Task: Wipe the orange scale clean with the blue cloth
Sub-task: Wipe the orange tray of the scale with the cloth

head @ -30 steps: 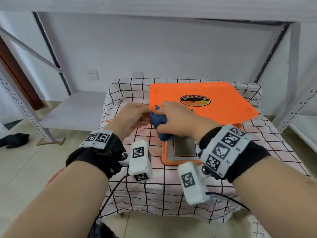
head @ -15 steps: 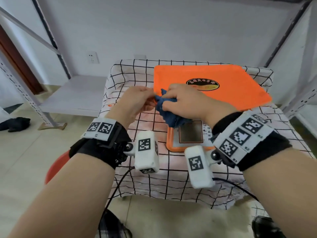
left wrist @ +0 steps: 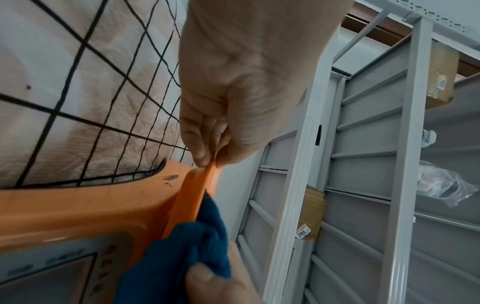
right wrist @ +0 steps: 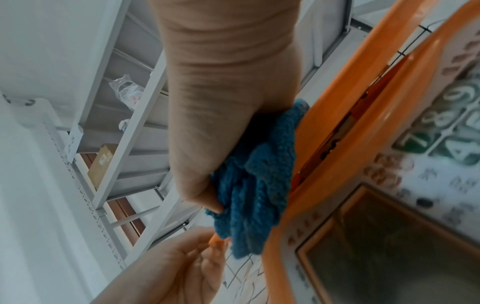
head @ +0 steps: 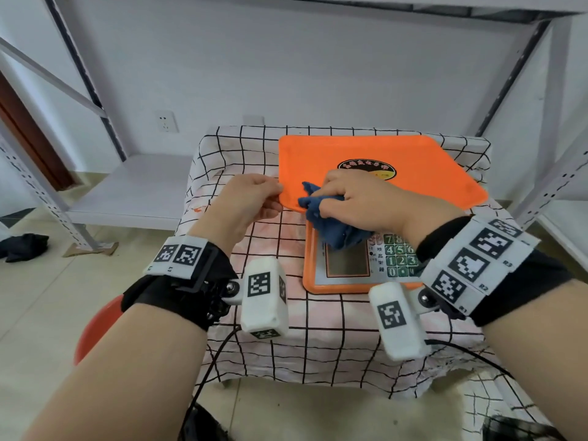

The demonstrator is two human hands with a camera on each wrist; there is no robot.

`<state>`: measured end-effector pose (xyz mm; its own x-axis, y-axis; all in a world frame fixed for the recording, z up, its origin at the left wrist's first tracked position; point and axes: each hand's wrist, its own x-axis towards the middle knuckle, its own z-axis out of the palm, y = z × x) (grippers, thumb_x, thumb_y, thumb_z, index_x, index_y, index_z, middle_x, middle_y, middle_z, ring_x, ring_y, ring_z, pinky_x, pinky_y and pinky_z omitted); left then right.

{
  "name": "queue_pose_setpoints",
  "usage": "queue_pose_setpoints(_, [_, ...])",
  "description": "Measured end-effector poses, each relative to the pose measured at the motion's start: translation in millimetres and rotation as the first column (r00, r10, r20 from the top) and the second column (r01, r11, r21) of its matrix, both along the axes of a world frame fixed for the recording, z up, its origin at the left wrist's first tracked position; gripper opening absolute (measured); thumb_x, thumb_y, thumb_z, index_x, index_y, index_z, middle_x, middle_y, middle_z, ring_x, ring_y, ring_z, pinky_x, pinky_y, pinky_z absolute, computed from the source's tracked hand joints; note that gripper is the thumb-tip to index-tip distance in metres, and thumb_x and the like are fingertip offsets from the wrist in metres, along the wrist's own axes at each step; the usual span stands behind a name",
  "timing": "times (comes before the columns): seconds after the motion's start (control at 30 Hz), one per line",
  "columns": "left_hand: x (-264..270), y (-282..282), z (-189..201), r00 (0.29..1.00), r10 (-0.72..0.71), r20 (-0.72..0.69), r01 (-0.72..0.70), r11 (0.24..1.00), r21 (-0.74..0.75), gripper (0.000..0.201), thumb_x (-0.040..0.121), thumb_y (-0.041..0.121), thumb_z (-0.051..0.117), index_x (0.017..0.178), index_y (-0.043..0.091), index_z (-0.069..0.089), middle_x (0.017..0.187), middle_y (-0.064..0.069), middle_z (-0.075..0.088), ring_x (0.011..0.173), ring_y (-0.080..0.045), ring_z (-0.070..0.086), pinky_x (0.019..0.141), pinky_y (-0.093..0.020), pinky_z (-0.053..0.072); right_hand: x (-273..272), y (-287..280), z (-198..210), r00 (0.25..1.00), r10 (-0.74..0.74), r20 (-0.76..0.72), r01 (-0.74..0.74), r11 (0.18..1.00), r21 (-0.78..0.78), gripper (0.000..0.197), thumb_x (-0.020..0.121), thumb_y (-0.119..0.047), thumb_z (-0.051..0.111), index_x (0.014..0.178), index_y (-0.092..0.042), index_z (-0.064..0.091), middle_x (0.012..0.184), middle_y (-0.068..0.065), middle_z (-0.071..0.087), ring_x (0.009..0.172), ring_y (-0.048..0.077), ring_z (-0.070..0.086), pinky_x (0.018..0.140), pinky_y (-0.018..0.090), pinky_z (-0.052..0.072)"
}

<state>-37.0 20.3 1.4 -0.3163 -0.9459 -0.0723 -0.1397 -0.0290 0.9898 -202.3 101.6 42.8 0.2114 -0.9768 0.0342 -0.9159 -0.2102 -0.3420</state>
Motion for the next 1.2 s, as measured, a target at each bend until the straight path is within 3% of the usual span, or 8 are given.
queue_pose_setpoints(0.47, [-0.3, -0.6, -1.8, 1.000, 0.001, -0.004, -0.001, 1.000, -0.005, 0.013, 0.092, 0.010, 0.055, 0.084, 0.008, 0.064, 0.066, -0.005, 0.059, 0.051, -0.007, 0.055, 0.048, -0.015, 0.047, 1.0, 0.8, 1.5, 0.999, -0.009, 0.034, 0.007, 0.998, 0.061, 0.026, 0.092, -0.019, 0.044, 0.092, -0.005, 0.066, 0.082, -0.001, 0.040, 0.081, 0.020, 0.045, 0.075, 0.037, 0.038])
queue_pose_setpoints(0.6, [1.0, -1.1, -2.6, 1.000, -0.009, -0.025, 0.009, 1.000, -0.022, 0.012, 0.093, 0.011, 0.055, 0.086, 0.008, 0.065, 0.066, -0.003, 0.060, 0.051, -0.006, 0.056, 0.050, -0.016, 0.047, -8.2, -12.3, 6.3, 0.991, -0.101, 0.091, 0.098, 0.995, 0.030, 0.022, 0.088, -0.012, 0.049, 0.087, 0.007, 0.059, 0.083, 0.014, 0.054, 0.080, 0.030, 0.052, 0.070, 0.035, 0.041])
queue_pose_setpoints(0.67, [1.7, -1.9, -3.2, 0.999, -0.012, -0.034, 0.011, 1.000, -0.023, 0.011, 0.093, 0.010, 0.056, 0.086, 0.009, 0.065, 0.066, -0.002, 0.061, 0.051, -0.006, 0.056, 0.051, -0.017, 0.047, -13.6, -23.8, 7.3, 0.943, -0.240, 0.229, 0.271, 0.955, -0.118, 0.018, 0.089, -0.013, 0.051, 0.096, 0.000, 0.061, 0.089, 0.010, 0.062, 0.082, 0.025, 0.056, 0.067, 0.030, 0.042])
queue_pose_setpoints(0.77, [0.8, -4.5, -3.5, 0.999, -0.021, -0.038, 0.021, 1.000, -0.017, 0.012, 0.093, 0.010, 0.056, 0.085, 0.010, 0.065, 0.065, -0.002, 0.061, 0.051, -0.006, 0.056, 0.050, -0.017, 0.047, -12.1, -31.0, 8.0, 0.721, -0.352, 0.597, 0.496, 0.864, -0.089, 0.029, 0.092, -0.032, 0.054, 0.117, -0.020, 0.047, 0.090, -0.006, 0.054, 0.080, 0.008, 0.053, 0.063, 0.020, 0.039])
queue_pose_setpoints(0.9, [-0.3, -6.8, -4.2, 0.998, -0.034, -0.044, 0.034, 0.999, -0.012, 0.013, 0.094, 0.008, 0.053, 0.085, 0.008, 0.064, 0.064, -0.003, 0.058, 0.047, -0.003, 0.054, 0.047, -0.014, 0.046, -11.5, -33.9, 3.2, 0.957, -0.247, 0.154, 0.229, 0.966, 0.123, 0.035, 0.088, -0.034, 0.058, 0.122, -0.026, 0.053, 0.116, -0.004, 0.053, 0.103, 0.014, 0.050, 0.082, 0.028, 0.038])
queue_pose_setpoints(0.97, [-0.3, -5.9, -4.8, 0.998, -0.042, -0.046, 0.041, 0.999, -0.016, 0.013, 0.094, 0.008, 0.053, 0.087, 0.007, 0.064, 0.064, -0.003, 0.057, 0.046, -0.003, 0.054, 0.047, -0.014, 0.046, -8.5, -40.1, 0.1, 0.983, -0.184, 0.006, 0.183, 0.982, 0.050, 0.033, 0.088, -0.023, 0.057, 0.121, -0.021, 0.058, 0.118, -0.001, 0.054, 0.103, 0.017, 0.050, 0.081, 0.027, 0.037])
queue_pose_setpoints(1.07, [-2.5, -4.4, -5.7, 0.999, -0.024, -0.046, 0.023, 1.000, -0.021, 0.018, 0.094, 0.007, 0.051, 0.081, 0.008, 0.063, 0.062, -0.003, 0.056, 0.046, -0.004, 0.051, 0.046, -0.015, 0.044, 9.4, -42.7, -6.0, 0.982, -0.188, 0.002, 0.187, 0.974, -0.131, 0.025, 0.088, -0.018, 0.054, 0.110, -0.017, 0.066, 0.106, 0.003, 0.064, 0.096, 0.021, 0.056, 0.077, 0.027, 0.039])
queue_pose_setpoints(1.2, [-5.4, 0.9, -9.2, 0.997, 0.032, -0.070, -0.033, 0.999, -0.011, 0.022, 0.092, 0.002, 0.043, 0.080, 0.004, 0.061, 0.071, -0.013, 0.057, 0.059, -0.017, 0.052, 0.059, -0.027, 0.048, 31.9, -21.9, -11.0, 0.957, -0.166, 0.237, 0.208, 0.964, -0.165, 0.017, 0.092, -0.020, 0.050, 0.078, -0.014, 0.059, 0.070, -0.002, 0.055, 0.069, 0.016, 0.048, 0.057, 0.029, 0.034])
